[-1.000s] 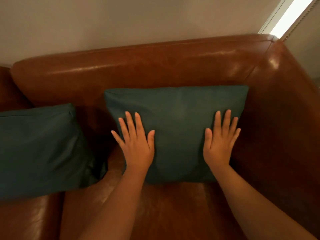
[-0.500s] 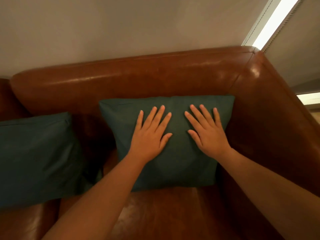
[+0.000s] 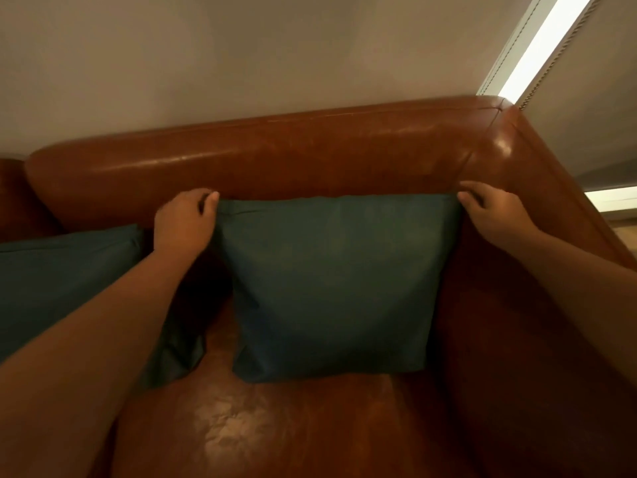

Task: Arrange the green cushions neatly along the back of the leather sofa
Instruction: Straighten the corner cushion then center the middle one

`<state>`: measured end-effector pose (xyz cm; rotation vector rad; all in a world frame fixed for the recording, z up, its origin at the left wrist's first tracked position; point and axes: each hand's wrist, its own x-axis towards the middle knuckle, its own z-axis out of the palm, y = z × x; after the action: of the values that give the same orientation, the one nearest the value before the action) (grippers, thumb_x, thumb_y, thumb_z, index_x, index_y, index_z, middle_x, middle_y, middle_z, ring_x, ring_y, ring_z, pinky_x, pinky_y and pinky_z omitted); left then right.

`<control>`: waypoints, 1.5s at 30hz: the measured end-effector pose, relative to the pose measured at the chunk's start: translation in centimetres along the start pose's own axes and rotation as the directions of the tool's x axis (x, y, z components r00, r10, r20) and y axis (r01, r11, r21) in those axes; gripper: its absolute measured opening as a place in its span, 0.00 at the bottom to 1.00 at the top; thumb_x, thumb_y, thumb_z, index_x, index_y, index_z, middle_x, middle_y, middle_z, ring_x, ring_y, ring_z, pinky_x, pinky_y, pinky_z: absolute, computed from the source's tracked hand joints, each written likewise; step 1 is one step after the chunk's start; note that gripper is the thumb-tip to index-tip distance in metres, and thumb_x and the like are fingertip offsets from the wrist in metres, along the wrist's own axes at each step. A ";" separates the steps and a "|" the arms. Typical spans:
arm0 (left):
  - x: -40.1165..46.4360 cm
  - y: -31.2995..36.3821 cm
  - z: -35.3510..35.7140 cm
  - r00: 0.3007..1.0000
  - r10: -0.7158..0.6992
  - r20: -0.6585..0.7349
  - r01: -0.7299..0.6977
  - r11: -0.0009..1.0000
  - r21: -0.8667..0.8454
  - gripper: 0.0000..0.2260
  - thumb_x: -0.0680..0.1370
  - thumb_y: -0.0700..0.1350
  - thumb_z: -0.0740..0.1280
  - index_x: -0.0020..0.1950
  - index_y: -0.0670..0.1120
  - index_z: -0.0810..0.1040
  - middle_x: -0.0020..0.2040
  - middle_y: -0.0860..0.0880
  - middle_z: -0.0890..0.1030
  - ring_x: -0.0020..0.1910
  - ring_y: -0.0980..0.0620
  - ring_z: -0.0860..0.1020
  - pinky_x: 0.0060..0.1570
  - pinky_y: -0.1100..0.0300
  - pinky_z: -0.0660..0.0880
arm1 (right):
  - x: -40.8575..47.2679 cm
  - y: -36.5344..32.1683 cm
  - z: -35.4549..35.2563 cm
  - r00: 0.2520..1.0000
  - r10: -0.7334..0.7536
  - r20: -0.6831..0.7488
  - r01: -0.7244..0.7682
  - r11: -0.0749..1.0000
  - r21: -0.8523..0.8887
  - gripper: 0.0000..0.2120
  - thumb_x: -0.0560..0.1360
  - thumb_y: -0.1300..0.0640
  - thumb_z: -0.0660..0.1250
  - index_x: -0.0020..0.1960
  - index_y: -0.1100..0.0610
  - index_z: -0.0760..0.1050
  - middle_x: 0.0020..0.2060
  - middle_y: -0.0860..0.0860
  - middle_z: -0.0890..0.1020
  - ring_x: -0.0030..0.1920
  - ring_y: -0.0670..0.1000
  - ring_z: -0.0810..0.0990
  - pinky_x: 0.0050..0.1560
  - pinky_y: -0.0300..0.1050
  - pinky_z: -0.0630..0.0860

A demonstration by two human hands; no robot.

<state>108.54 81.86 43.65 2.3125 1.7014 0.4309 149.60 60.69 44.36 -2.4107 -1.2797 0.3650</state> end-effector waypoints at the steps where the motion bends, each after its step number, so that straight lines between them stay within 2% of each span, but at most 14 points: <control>1: 0.0 -0.2 -0.4 0.993 -0.105 0.056 0.112 0.985 -0.133 0.18 0.80 0.54 0.59 0.62 0.45 0.77 0.61 0.42 0.78 0.61 0.41 0.74 0.61 0.49 0.69 | 0.2 -0.2 -0.2 0.997 0.050 0.051 -0.053 0.996 0.065 0.19 0.81 0.51 0.59 0.67 0.59 0.72 0.61 0.58 0.78 0.63 0.59 0.74 0.61 0.49 0.68; 3: -0.1 -0.5 -0.5 0.955 -0.244 0.166 0.289 0.886 -0.362 0.19 0.78 0.55 0.64 0.62 0.45 0.78 0.62 0.44 0.78 0.61 0.44 0.75 0.59 0.53 0.70 | 0.7 -0.3 0.1 0.985 0.152 0.083 -0.164 0.972 0.168 0.17 0.79 0.52 0.63 0.64 0.60 0.75 0.58 0.58 0.79 0.59 0.58 0.76 0.56 0.46 0.70; 6: -0.6 -0.5 0.3 0.938 -0.314 0.147 0.346 0.817 -0.461 0.17 0.76 0.53 0.68 0.61 0.45 0.78 0.62 0.45 0.78 0.61 0.47 0.75 0.58 0.55 0.71 | 1.1 -0.3 1.2 0.956 0.293 0.019 -0.282 0.897 0.339 0.14 0.76 0.56 0.68 0.58 0.60 0.78 0.47 0.54 0.79 0.48 0.53 0.76 0.48 0.44 0.70; 11: -1.1 -0.2 1.1 0.931 -0.364 0.010 0.318 0.800 -0.509 0.13 0.77 0.53 0.67 0.53 0.44 0.80 0.48 0.46 0.80 0.50 0.47 0.78 0.49 0.52 0.74 | 1.6 -0.7 2.5 0.930 0.359 -0.085 -0.282 0.840 0.464 0.08 0.74 0.58 0.70 0.53 0.57 0.79 0.45 0.54 0.80 0.47 0.55 0.79 0.48 0.48 0.76; 13: -1.2 -0.1 1.0 0.935 -0.353 -0.037 0.285 0.808 -0.515 0.10 0.78 0.51 0.65 0.50 0.45 0.79 0.45 0.47 0.79 0.47 0.48 0.77 0.45 0.55 0.72 | 1.9 -1.2 2.4 0.934 0.332 -0.129 -0.237 0.850 0.470 0.09 0.74 0.58 0.69 0.54 0.58 0.79 0.44 0.54 0.80 0.46 0.53 0.79 0.47 0.45 0.75; 16: -1.8 -0.3 1.0 0.933 -0.345 -0.106 0.233 0.799 -0.554 0.07 0.78 0.51 0.64 0.46 0.48 0.78 0.42 0.48 0.79 0.45 0.48 0.77 0.46 0.52 0.74 | 2.2 -2.0 2.0 0.938 0.295 -0.184 -0.178 0.862 0.475 0.10 0.75 0.58 0.68 0.56 0.57 0.79 0.45 0.52 0.80 0.47 0.51 0.78 0.48 0.43 0.74; 20: -2.1 -0.4 1.7 0.910 -0.398 -0.118 0.264 0.774 -0.576 0.12 0.79 0.55 0.62 0.46 0.47 0.78 0.37 0.51 0.76 0.41 0.49 0.75 0.42 0.53 0.70 | 1.8 -2.1 2.3 0.932 0.314 -0.179 -0.211 0.874 0.438 0.13 0.77 0.55 0.67 0.60 0.56 0.76 0.50 0.52 0.78 0.51 0.52 0.77 0.49 0.42 0.70; 23: -1.9 -0.2 1.4 0.898 -0.365 -0.246 0.230 0.866 -0.444 0.16 0.81 0.53 0.57 0.56 0.45 0.79 0.54 0.43 0.78 0.54 0.44 0.75 0.55 0.51 0.70 | 0.5 -2.3 2.5 0.931 0.280 -0.233 -0.181 0.911 0.372 0.16 0.79 0.54 0.62 0.65 0.57 0.72 0.56 0.54 0.76 0.56 0.53 0.75 0.53 0.42 0.70; 26: -3.8 2.6 1.2 0.931 -0.027 -0.365 -0.073 0.964 -0.257 0.18 0.80 0.49 0.54 0.62 0.44 0.77 0.64 0.39 0.74 0.64 0.40 0.70 0.66 0.51 0.63 | -2.0 -3.8 3.2 0.902 0.057 -0.429 0.051 0.970 0.237 0.17 0.80 0.56 0.57 0.67 0.59 0.70 0.64 0.57 0.72 0.65 0.55 0.70 0.65 0.43 0.64; 28: -6.7 5.9 2.3 0.924 0.278 -0.264 -0.309 0.947 -0.083 0.21 0.80 0.51 0.53 0.68 0.44 0.72 0.70 0.40 0.70 0.71 0.40 0.65 0.70 0.46 0.57 | -4.2 -5.7 4.9 0.873 -0.241 -0.424 0.275 0.961 0.020 0.20 0.80 0.55 0.55 0.69 0.60 0.68 0.68 0.59 0.70 0.70 0.58 0.66 0.70 0.50 0.60; 31: -11.3 9.2 5.2 0.816 0.577 -0.021 -0.570 0.810 0.138 0.26 0.80 0.58 0.52 0.74 0.45 0.64 0.75 0.44 0.63 0.75 0.45 0.60 0.72 0.41 0.54 | -7.3 -8.2 8.6 0.810 -0.564 -0.158 0.521 0.817 -0.248 0.24 0.82 0.47 0.49 0.74 0.56 0.63 0.74 0.55 0.64 0.75 0.58 0.59 0.73 0.60 0.54; 34: -12.2 9.1 7.1 0.820 0.570 0.057 -0.564 0.785 0.259 0.28 0.80 0.60 0.52 0.76 0.48 0.59 0.77 0.46 0.59 0.76 0.47 0.57 0.72 0.40 0.54 | -8.1 -8.6 10.4 0.814 -0.580 -0.017 0.534 0.761 -0.368 0.26 0.82 0.42 0.44 0.76 0.52 0.59 0.75 0.52 0.60 0.76 0.56 0.57 0.73 0.61 0.52; 39: -9.8 7.2 6.1 0.856 0.513 0.064 -0.503 0.799 0.330 0.28 0.79 0.60 0.53 0.76 0.48 0.60 0.76 0.46 0.60 0.75 0.47 0.58 0.72 0.40 0.51 | -5.0 -6.4 8.7 0.901 -0.433 -0.042 0.382 0.835 -0.396 0.26 0.81 0.41 0.45 0.75 0.50 0.60 0.74 0.52 0.64 0.75 0.55 0.60 0.73 0.61 0.53; 45: -6.6 3.4 3.4 0.915 0.400 0.061 -0.386 0.818 0.427 0.26 0.80 0.58 0.50 0.73 0.45 0.66 0.75 0.43 0.63 0.74 0.45 0.61 0.71 0.39 0.51 | -2.4 -2.2 5.1 0.977 -0.210 -0.047 0.169 0.885 -0.433 0.29 0.79 0.41 0.42 0.74 0.53 0.62 0.74 0.52 0.63 0.76 0.55 0.57 0.73 0.64 0.45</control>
<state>110.98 74.48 41.10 3.0166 1.4321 0.1641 144.58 60.92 40.88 -2.5753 -1.6794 -0.0992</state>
